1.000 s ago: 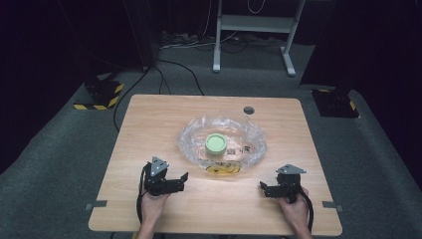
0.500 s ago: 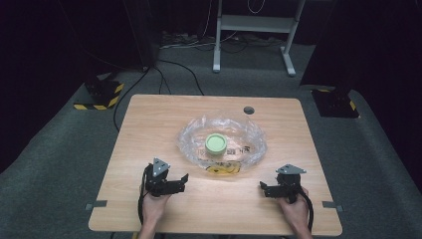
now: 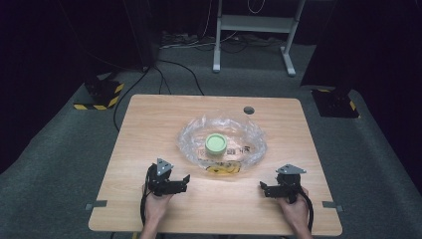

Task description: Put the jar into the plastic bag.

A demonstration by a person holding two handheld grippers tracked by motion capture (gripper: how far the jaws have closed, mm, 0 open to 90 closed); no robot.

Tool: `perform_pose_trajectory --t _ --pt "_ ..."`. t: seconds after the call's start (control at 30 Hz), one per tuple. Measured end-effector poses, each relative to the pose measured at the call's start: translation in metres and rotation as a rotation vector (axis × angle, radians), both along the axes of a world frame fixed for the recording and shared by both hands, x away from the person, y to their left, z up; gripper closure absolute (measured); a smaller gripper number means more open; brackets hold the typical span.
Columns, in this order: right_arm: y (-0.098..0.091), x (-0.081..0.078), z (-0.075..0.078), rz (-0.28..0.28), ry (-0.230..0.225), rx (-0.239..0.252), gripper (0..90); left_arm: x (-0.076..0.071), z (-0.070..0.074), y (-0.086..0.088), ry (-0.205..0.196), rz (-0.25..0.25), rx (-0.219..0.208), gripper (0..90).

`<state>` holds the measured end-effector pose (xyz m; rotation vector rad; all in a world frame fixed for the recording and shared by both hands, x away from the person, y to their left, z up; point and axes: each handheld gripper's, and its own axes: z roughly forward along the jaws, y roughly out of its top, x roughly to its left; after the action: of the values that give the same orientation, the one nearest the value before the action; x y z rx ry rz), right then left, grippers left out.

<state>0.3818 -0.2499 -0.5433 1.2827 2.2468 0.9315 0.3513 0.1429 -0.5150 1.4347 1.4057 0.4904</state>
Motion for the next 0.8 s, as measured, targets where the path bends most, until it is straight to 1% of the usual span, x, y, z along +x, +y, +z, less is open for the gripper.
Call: perform_pose_trajectory --t 0.27,0.43,0.5,0.63,0.8 --pt "0.0 0.0 0.0 0.0 0.0 0.0 1.8 0.003 -0.0035 -0.0017 0.015 0.002 0.02 7.9" --pt "0.0 0.0 0.0 0.0 0.0 0.0 1.8 0.0061 -0.0061 -0.0033 0.025 0.008 0.016 8.0" --pt "0.0 0.0 0.0 0.0 0.0 0.0 1.8 0.0067 -0.0068 -0.0033 0.031 0.002 0.025 8.0" --pt "0.0 0.0 0.0 0.0 0.0 0.0 1.8 0.0084 -0.0085 -0.0047 0.037 0.004 0.027 8.1" --pt "0.0 0.0 0.0 0.0 0.0 0.0 1.8 0.0104 -0.0098 -0.005 0.042 0.012 0.018 8.3"
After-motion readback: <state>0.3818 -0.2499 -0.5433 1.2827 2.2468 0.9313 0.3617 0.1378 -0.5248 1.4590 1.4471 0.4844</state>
